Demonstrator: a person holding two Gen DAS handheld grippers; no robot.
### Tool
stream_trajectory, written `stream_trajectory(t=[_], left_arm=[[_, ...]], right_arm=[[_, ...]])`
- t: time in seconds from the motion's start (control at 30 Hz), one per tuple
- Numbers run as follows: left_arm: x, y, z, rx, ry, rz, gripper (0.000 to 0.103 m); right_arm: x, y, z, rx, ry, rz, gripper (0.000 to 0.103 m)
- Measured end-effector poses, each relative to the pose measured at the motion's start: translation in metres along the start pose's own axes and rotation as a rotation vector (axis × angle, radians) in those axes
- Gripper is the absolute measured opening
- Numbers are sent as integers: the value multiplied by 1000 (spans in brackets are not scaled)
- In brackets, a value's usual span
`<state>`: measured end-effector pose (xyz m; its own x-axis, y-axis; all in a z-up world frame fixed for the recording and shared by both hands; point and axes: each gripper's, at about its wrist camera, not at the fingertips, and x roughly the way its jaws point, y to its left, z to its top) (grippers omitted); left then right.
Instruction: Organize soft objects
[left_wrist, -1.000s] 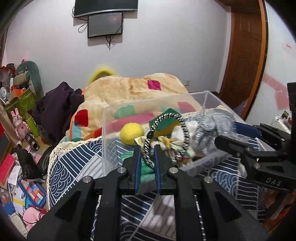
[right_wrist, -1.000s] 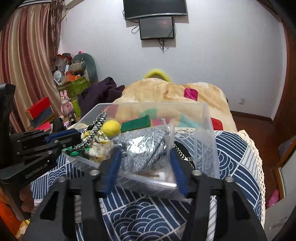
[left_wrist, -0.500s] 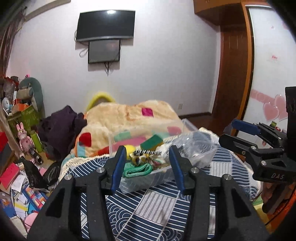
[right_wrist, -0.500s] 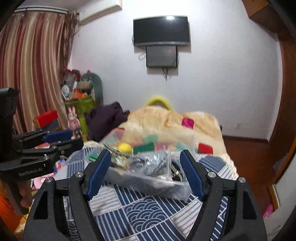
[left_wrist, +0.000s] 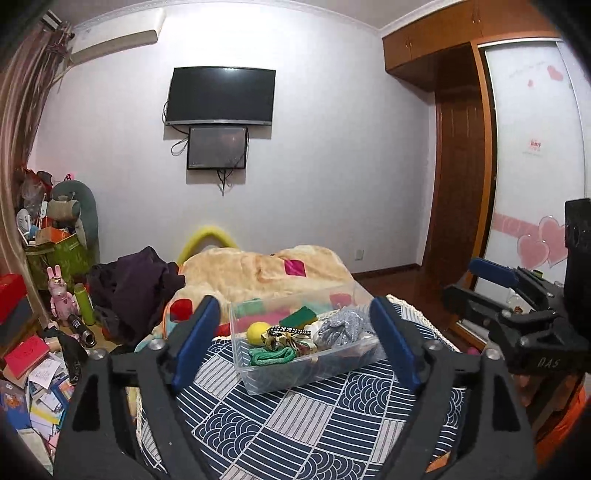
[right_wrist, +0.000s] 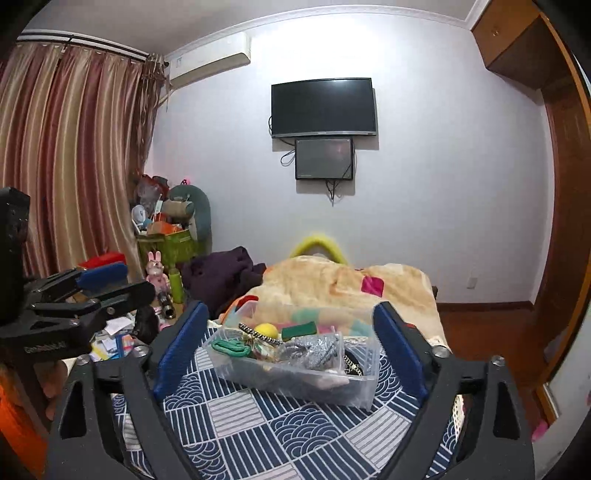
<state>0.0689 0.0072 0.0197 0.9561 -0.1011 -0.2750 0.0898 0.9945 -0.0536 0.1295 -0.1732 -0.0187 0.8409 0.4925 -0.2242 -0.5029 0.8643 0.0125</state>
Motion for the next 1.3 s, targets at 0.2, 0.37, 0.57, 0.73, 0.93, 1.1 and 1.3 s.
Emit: stream_trajectory(t=[0.2, 0.37, 0.57, 0.73, 0.93, 1.1, 1.3], left_arm=[[-6, -1, -5, -2, -15, 15, 99], [-8, -4, -8, 5, -23, 26, 100], [-8, -5, -9, 11, -28, 39, 100], [-7, -6, -11, 18, -25, 41, 101], [-7, -6, -10, 17, -25, 39, 102], [-6, -6, -10, 18, -27, 40, 102], [-5, -6, -10, 10, -19, 33, 103]], right_arm=[[-6, 5, -8, -8, -5, -13, 103], [-7, 5, -8, 0, -9, -15, 103], [-10, 5, -11, 7, -9, -17, 103], [-11, 5, -11, 13, -7, -17, 103], [-12, 4, -11, 17, -12, -17, 103], [-12, 4, -11, 18, -12, -16, 103], [-14, 4, -11, 19, -10, -15, 103]])
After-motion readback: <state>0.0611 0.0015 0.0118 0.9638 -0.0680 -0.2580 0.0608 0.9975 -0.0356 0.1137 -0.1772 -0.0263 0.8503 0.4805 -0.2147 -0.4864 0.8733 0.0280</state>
